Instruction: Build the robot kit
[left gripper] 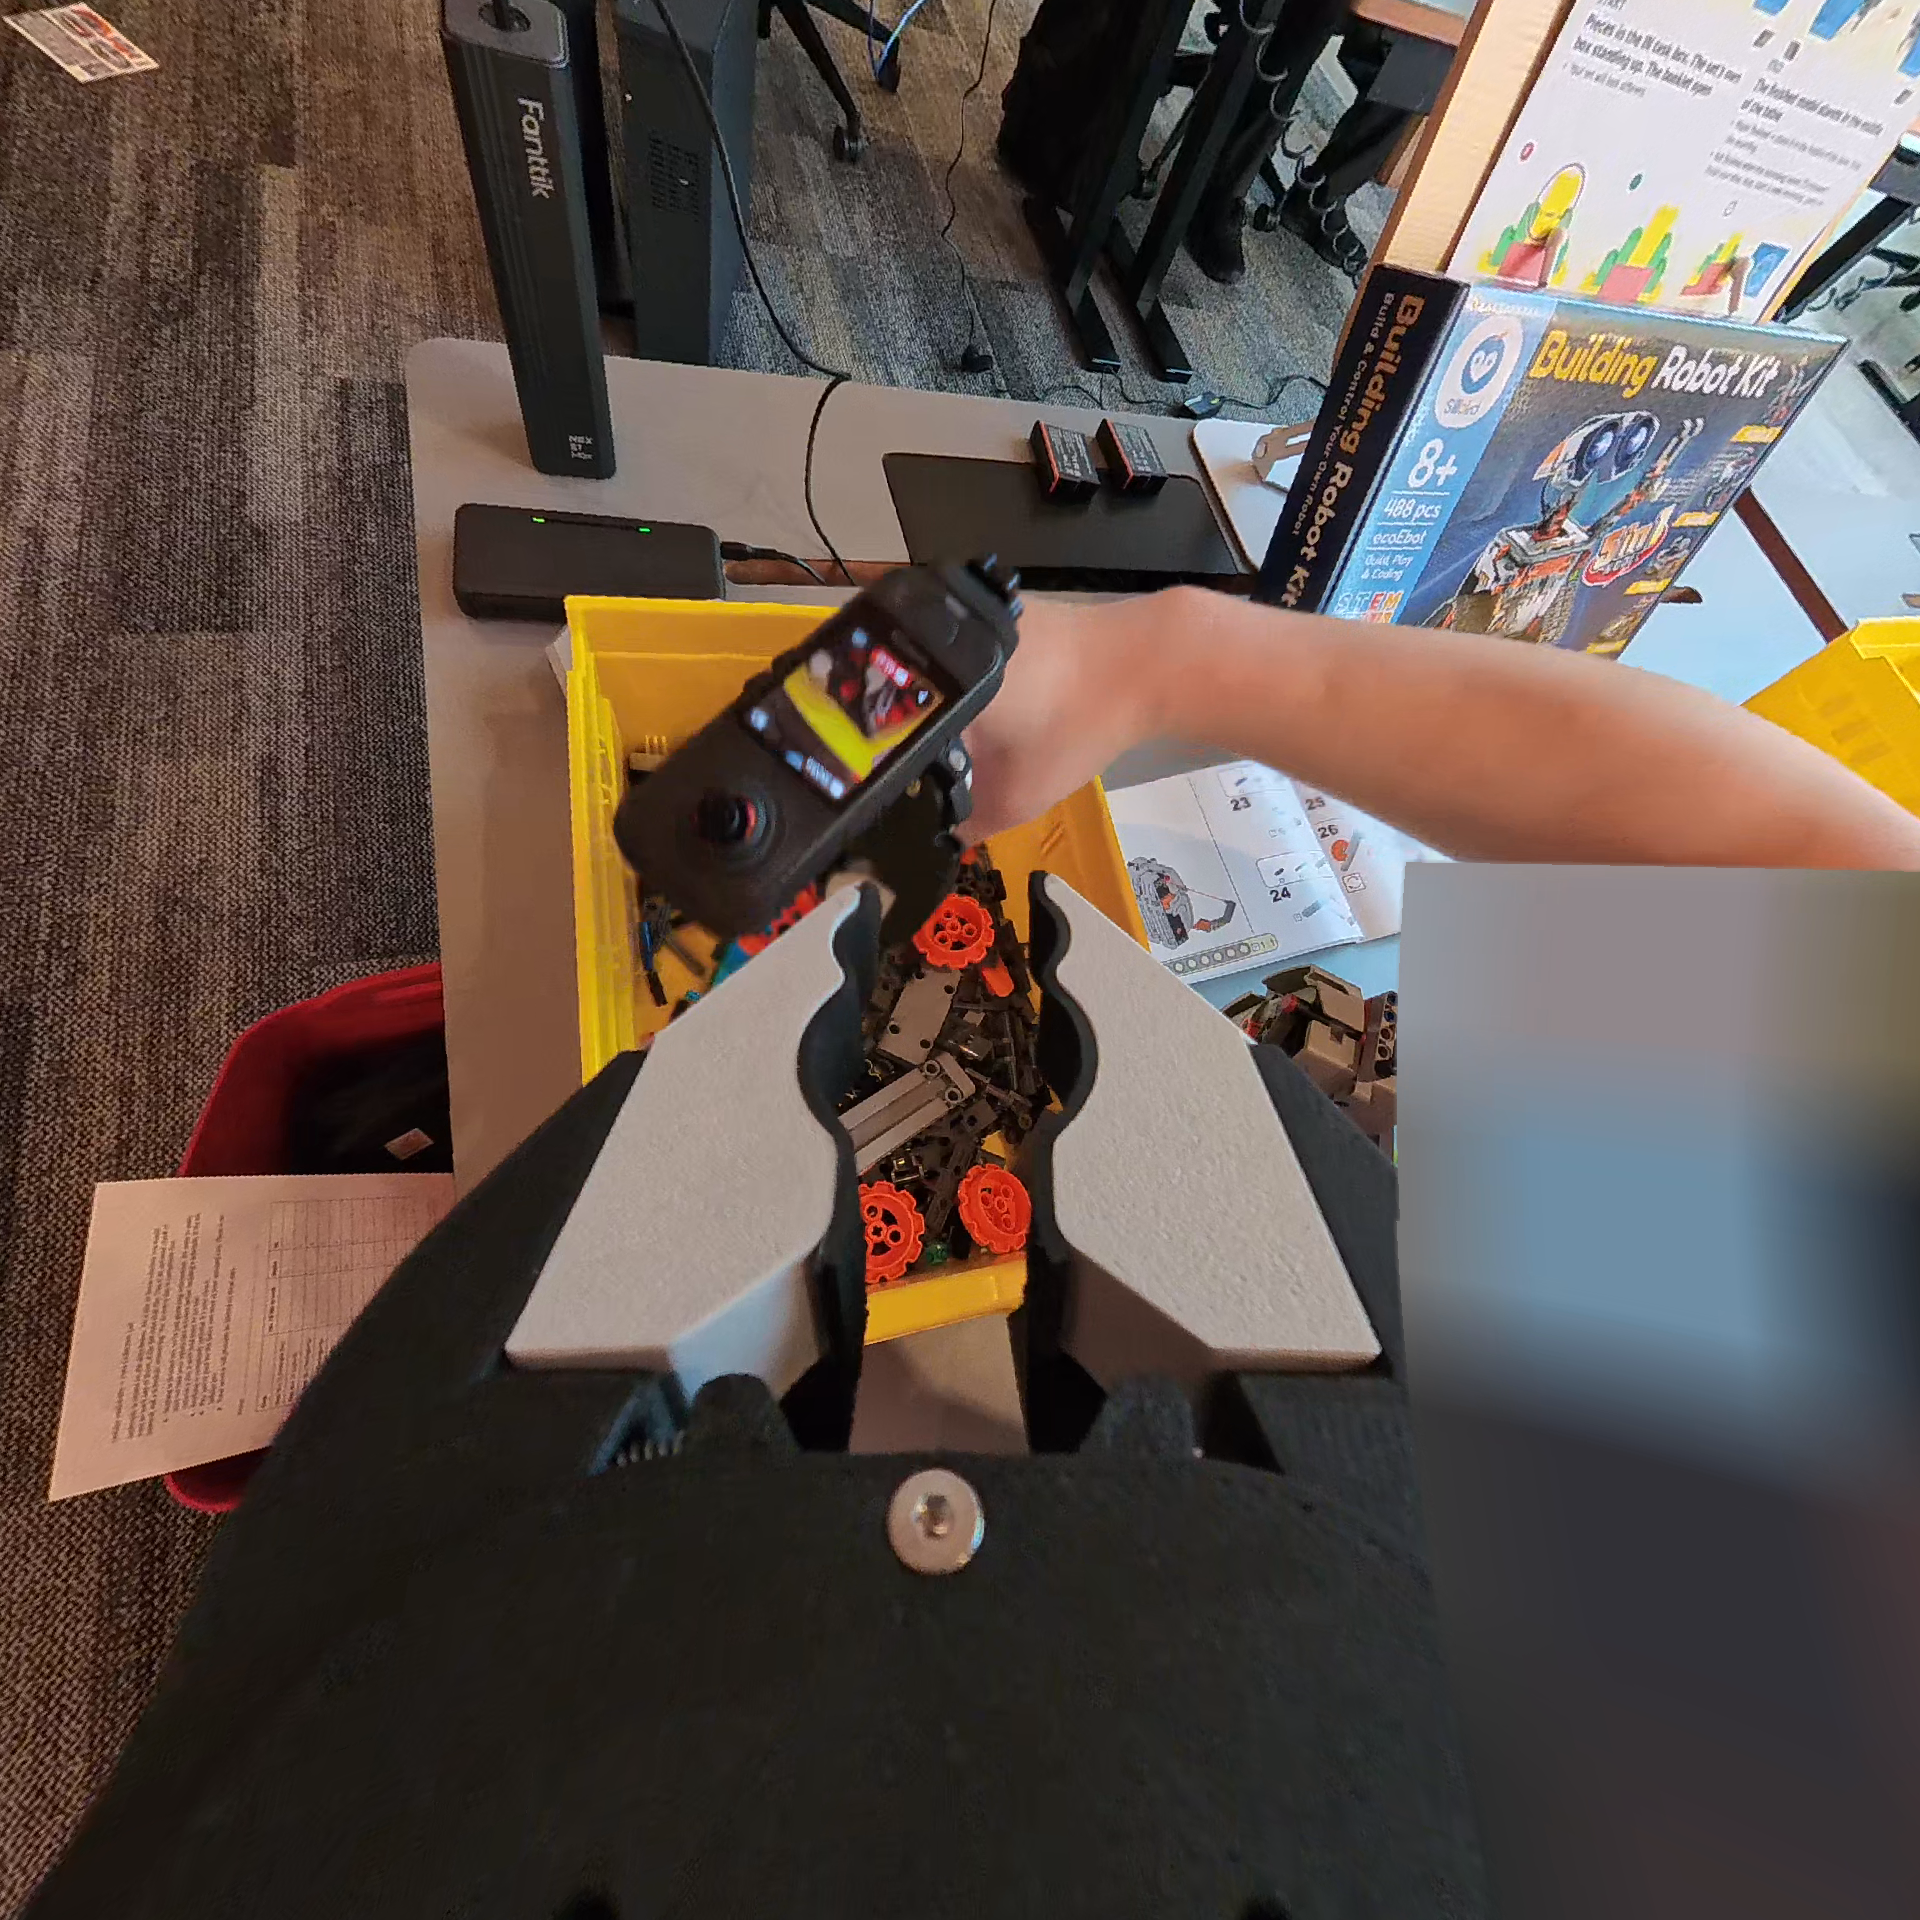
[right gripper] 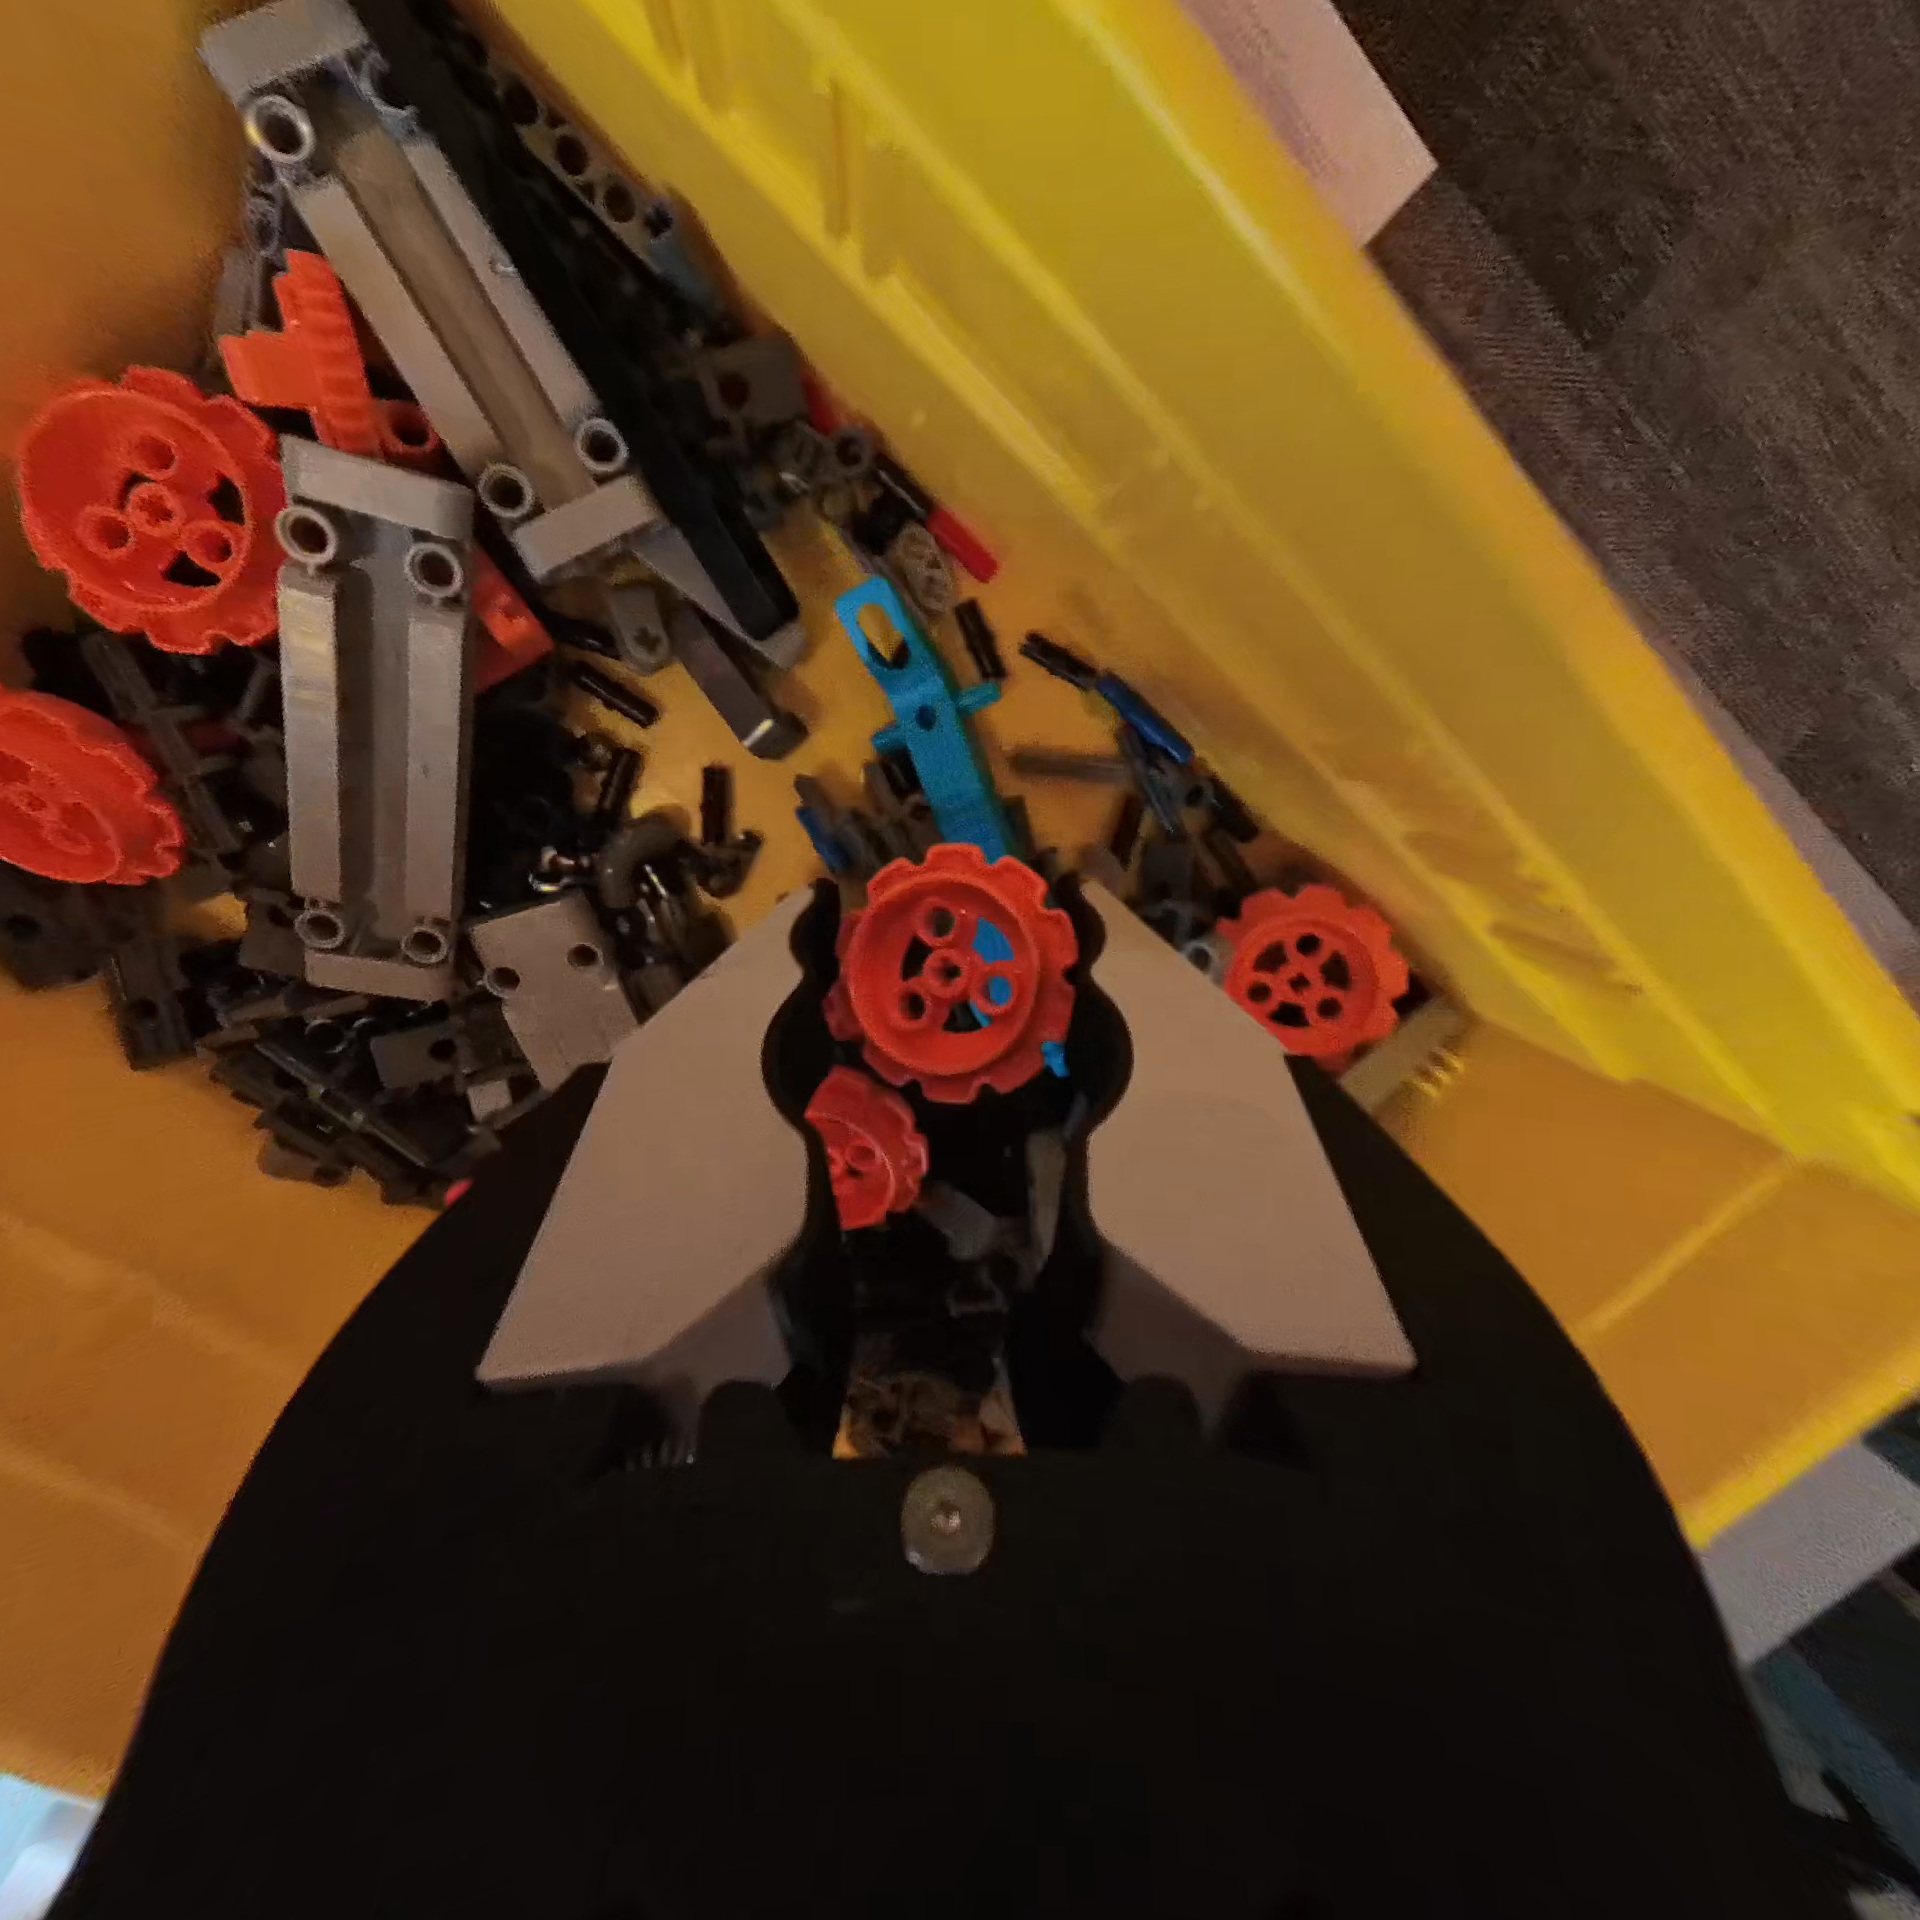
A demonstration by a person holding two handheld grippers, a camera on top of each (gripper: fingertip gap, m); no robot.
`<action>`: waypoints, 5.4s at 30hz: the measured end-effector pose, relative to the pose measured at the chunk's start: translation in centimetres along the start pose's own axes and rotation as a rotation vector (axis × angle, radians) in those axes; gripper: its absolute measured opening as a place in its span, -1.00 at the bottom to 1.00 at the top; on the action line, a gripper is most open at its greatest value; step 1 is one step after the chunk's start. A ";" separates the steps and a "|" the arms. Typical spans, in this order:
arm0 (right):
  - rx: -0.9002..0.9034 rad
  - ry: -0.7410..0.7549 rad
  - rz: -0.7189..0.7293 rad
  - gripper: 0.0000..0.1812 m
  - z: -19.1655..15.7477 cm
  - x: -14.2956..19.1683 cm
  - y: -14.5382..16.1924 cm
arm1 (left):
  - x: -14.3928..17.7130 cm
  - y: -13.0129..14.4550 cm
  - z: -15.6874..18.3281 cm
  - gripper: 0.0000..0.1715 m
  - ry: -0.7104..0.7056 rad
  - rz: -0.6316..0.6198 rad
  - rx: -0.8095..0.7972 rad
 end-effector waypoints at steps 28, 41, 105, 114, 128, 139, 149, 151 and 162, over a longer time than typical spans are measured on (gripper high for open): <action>-0.137 0.076 -0.020 -0.79 2.2 1.1 1.2 | -0.6 0.1 0.2 -0.69 0.003 -0.034 -0.012; -0.039 0.002 0.080 -0.72 -0.1 2.6 -0.6 | -0.6 0.1 0.3 -0.69 0.007 -0.039 -0.013; 0.084 -0.242 -0.256 -0.71 -6.0 1.8 -0.6 | -1.1 0.2 0.8 -0.68 0.018 -0.069 -0.032; -0.020 -0.319 -0.230 -0.67 -6.7 -1.0 -1.6 | -1.2 0.3 0.8 -0.68 0.018 -0.073 -0.034; -0.285 0.014 -0.366 -0.69 1.1 3.1 5.3 | -1.1 0.2 0.8 -0.68 0.021 -0.069 -0.031; 0.009 -0.097 -0.044 -0.60 -5.2 2.4 -2.0 | -1.2 0.2 1.0 -0.69 0.016 -0.071 -0.038; 0.045 -0.215 0.122 -0.76 -2.3 -1.7 -3.4 | -0.5 0.1 0.6 -0.68 0.016 -0.035 -0.017; 0.052 -0.226 0.130 -0.76 -2.1 -2.1 -3.5 | -0.6 0.1 0.6 -0.68 0.017 -0.039 -0.020; -0.002 -0.322 0.085 -1.00 -2.0 -0.4 -2.1 | -0.7 0.2 0.6 -0.68 0.022 -0.046 -0.020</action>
Point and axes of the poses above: each gripper's, where its closed fingertips meet, x back along the fingers, y out of its underside, z = x × y across the jaws, the point moved 9 cm from there along x, back along the fingers, and after that the axes turned 3 degrees about -x, right-handed, at the moved point
